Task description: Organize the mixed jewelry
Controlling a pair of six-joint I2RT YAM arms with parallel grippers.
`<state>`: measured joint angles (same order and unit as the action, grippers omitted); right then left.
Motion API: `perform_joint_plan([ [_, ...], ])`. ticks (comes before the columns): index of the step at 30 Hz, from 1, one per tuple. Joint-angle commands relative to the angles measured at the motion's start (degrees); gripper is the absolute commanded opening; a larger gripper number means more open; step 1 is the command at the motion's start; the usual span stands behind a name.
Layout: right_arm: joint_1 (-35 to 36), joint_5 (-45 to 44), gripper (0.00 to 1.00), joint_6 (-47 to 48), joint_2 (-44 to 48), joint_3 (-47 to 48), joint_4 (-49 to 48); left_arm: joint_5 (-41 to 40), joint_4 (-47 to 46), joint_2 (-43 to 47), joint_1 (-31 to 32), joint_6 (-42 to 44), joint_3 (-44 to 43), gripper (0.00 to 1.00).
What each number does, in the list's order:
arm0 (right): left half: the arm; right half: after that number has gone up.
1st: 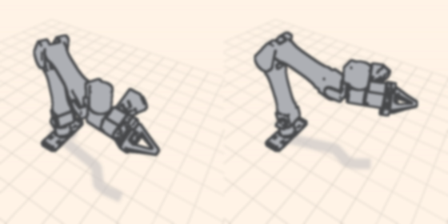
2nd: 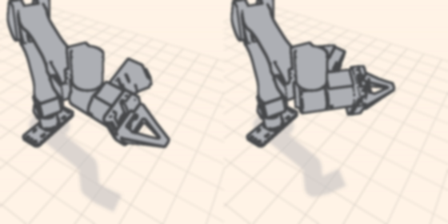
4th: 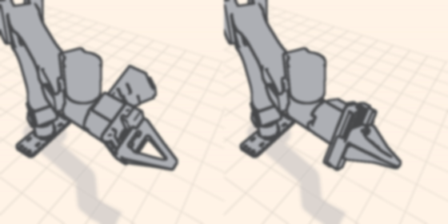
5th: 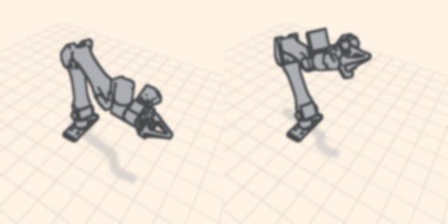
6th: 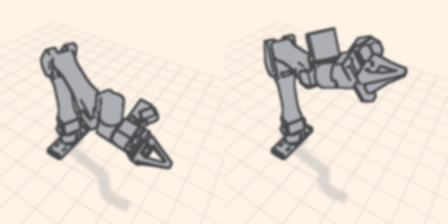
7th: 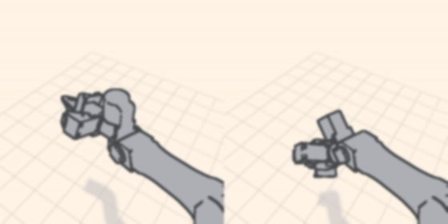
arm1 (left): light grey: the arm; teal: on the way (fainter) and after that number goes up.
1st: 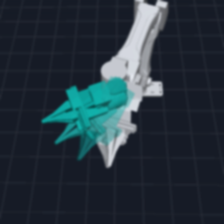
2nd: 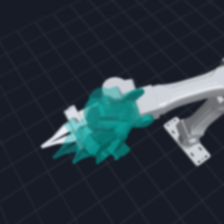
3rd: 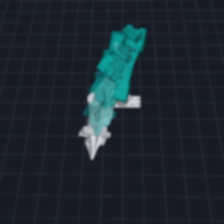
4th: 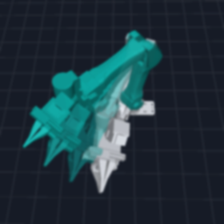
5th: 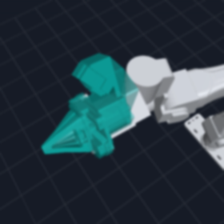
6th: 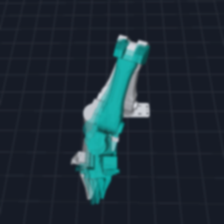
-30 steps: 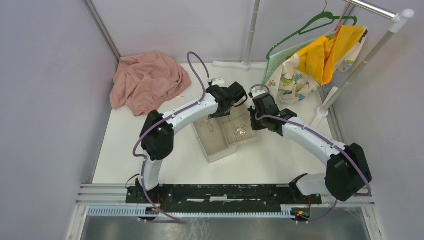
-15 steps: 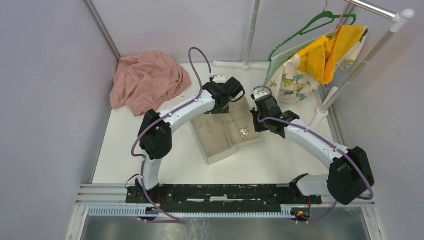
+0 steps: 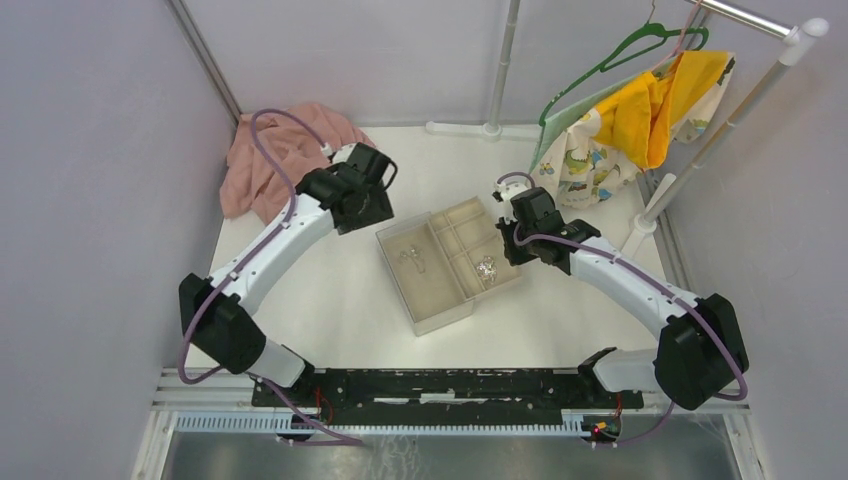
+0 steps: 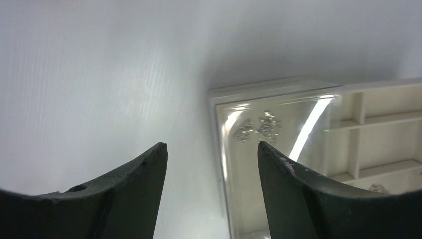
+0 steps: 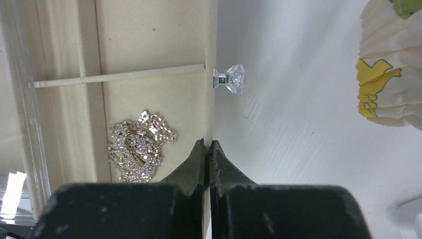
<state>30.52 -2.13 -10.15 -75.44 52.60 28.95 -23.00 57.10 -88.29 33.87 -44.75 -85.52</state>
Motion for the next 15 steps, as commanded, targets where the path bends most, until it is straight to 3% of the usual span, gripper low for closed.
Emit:
perform_joint_plan([
  [1, 0.1, 5.1, 0.0, 1.0, 0.3, 3.0, -2.6, 7.9, -5.2, 5.4, -5.1, -2.6, 11.4, 0.73],
  [7, 0.1, 8.2, 0.0, 1.1, -0.1, 2.9, -3.4, 19.9, -13.4, 7.0, -6.0, 0.4, 19.9, 0.73],
  [15, 0.1, 10.0, 0.0, -0.6, 0.0, 2.7, -3.4, 30.7, -21.0, 3.7, -5.9, 2.1, 21.7, 0.73],
])
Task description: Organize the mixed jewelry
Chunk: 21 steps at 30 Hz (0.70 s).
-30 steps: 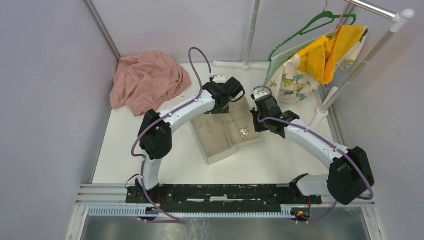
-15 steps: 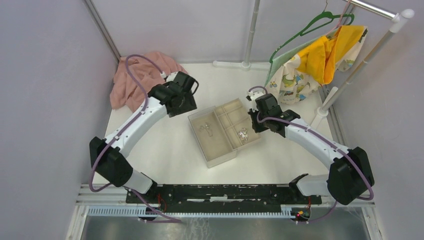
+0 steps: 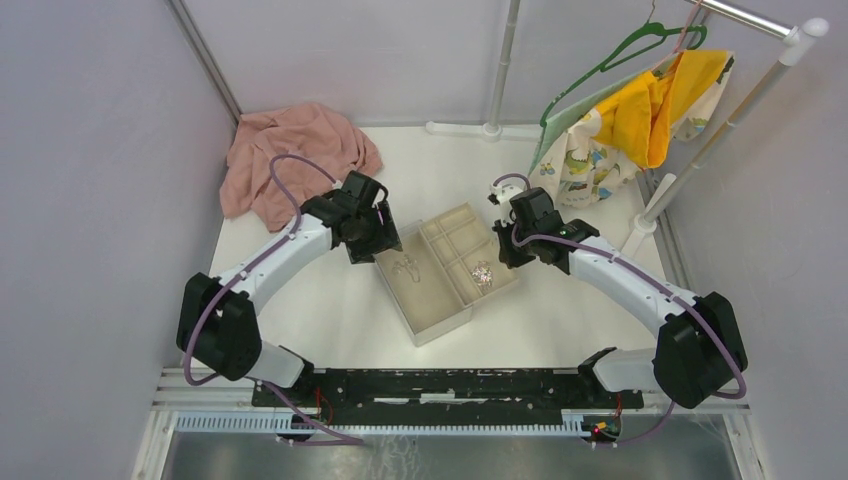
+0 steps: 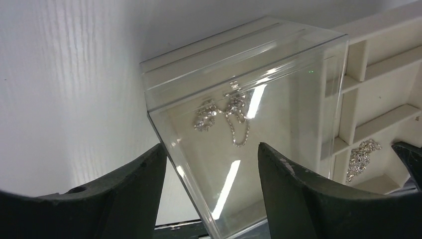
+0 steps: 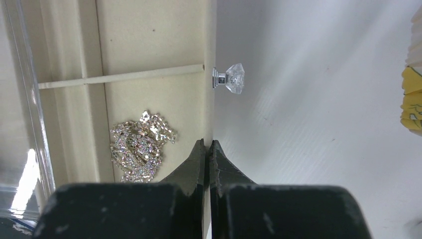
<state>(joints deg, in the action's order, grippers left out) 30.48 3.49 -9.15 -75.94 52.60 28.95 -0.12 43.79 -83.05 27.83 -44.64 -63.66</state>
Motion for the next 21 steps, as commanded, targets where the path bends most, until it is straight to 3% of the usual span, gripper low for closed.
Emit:
perform_joint_plan([
  [1, 0.0, 5.1, 0.0, -2.1, 0.6, 2.3, -3.8, 8.5, -8.5, -2.5, 0.2, 2.0, -0.4, 0.73],
  [9, 0.2, 4.8, 0.0, -8.6, 1.1, -0.1, -5.7, 11.6, -11.3, -9.1, 0.2, 3.1, -5.3, 0.72],
  [21, 4.3, 1.1, 0.0, -17.9, 0.9, -0.1, -6.9, 13.4, -11.8, -10.7, 0.3, 3.7, -6.3, 0.72],
])
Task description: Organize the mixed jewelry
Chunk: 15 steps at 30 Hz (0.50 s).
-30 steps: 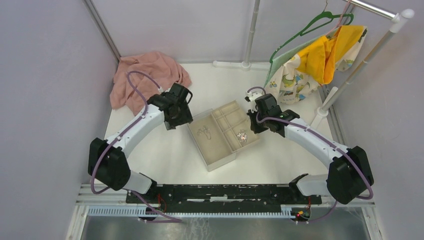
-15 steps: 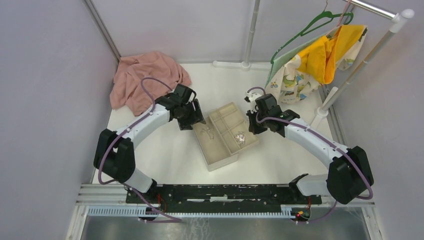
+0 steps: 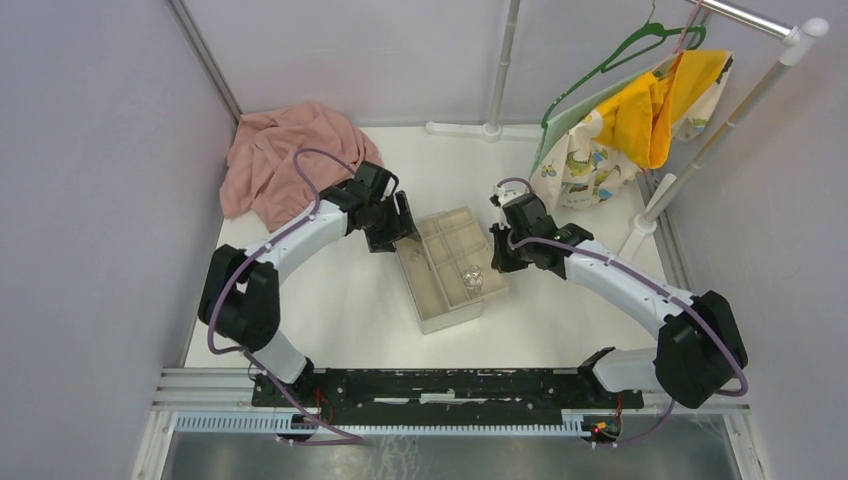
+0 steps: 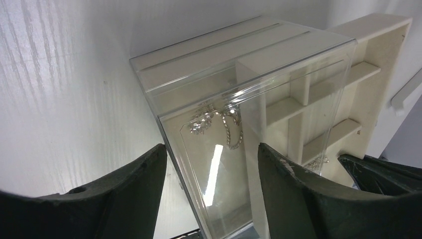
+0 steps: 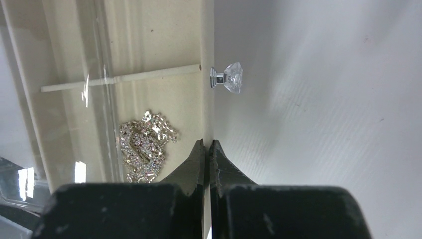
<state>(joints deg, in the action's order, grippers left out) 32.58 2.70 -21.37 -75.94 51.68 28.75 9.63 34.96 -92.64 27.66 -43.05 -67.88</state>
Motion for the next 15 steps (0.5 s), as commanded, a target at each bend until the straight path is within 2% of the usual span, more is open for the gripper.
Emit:
perform_joint_plan([
  [1, 2.8, 1.8, 0.0, -6.1, 0.4, 0.9, -7.1, 3.7, -3.0, -1.2, 0.6, 2.1, -2.2, 0.72],
  [12, 7.9, 4.0, 0.0, -11.4, -2.6, 2.1, -12.4, 5.2, -4.4, -3.9, 0.8, 2.3, -5.6, 0.72],
  [13, 7.9, 3.4, 0.07, -11.2, -2.7, 2.4, -11.8, 4.5, -4.0, -4.0, 0.8, 2.6, -6.1, 0.72],
  [14, 7.9, 2.0, 0.19, -10.6, -2.7, 3.1, -10.4, 3.7, -3.3, -4.1, 0.8, 3.1, -6.9, 0.72],
  [15, 7.9, -0.2, 0.25, -9.9, -2.7, 3.9, -8.8, 2.6, -1.7, -4.3, 0.8, 4.0, -8.0, 0.72],
])
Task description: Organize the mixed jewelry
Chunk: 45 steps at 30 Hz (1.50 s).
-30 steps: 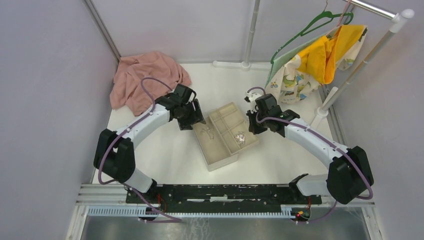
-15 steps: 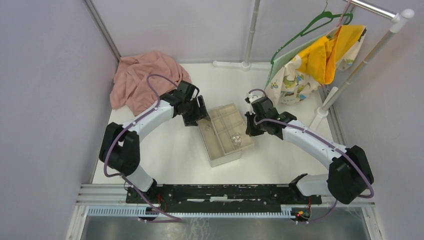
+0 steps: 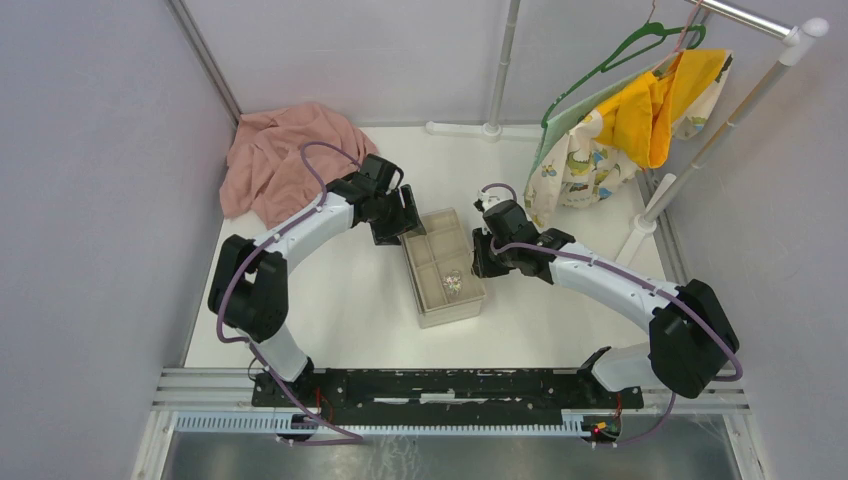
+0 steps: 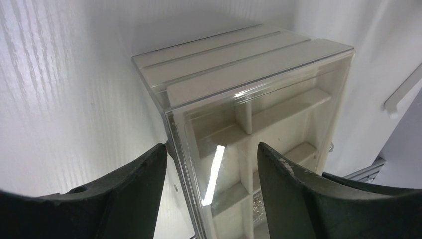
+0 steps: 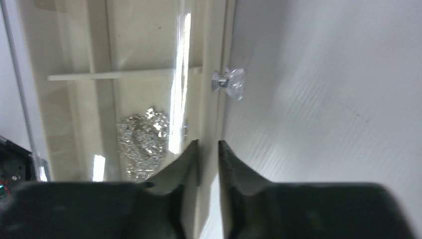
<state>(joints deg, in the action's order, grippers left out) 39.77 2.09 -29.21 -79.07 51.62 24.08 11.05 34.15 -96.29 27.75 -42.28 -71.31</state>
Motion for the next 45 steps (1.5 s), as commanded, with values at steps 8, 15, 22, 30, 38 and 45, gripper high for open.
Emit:
perform_joint_plan([
  [8, -4.9, -7.3, 0.53, 3.3, 4.0, 5.4, 2.4, -3.6, 6.0, 2.0, -1.9, 7.3, -10.1, 0.73],
  [15, -6.6, -3.6, 0.06, 4.4, 4.3, 0.0, -0.1, -9.2, 10.5, 8.6, -5.5, 8.3, -2.7, 0.73],
  [22, -5.8, 5.7, 0.0, 3.7, 3.6, -4.1, -6.9, -6.2, 7.0, 11.0, -7.1, 7.9, 9.4, 0.73],
  [30, -1.1, 12.9, 0.0, 1.2, -0.5, -0.9, -13.0, -5.9, 1.5, 6.4, -1.7, 5.9, 8.6, 0.73],
  [38, -1.6, 7.4, 0.0, 1.8, -1.0, 1.1, -10.0, -6.9, -0.6, -2.9, 0.3, 6.5, -1.4, 0.72],
  [45, -2.5, 0.8, 0.21, 2.6, -1.5, 5.5, -1.9, -10.9, 3.9, -13.1, -2.6, 11.1, -16.6, 0.73],
])
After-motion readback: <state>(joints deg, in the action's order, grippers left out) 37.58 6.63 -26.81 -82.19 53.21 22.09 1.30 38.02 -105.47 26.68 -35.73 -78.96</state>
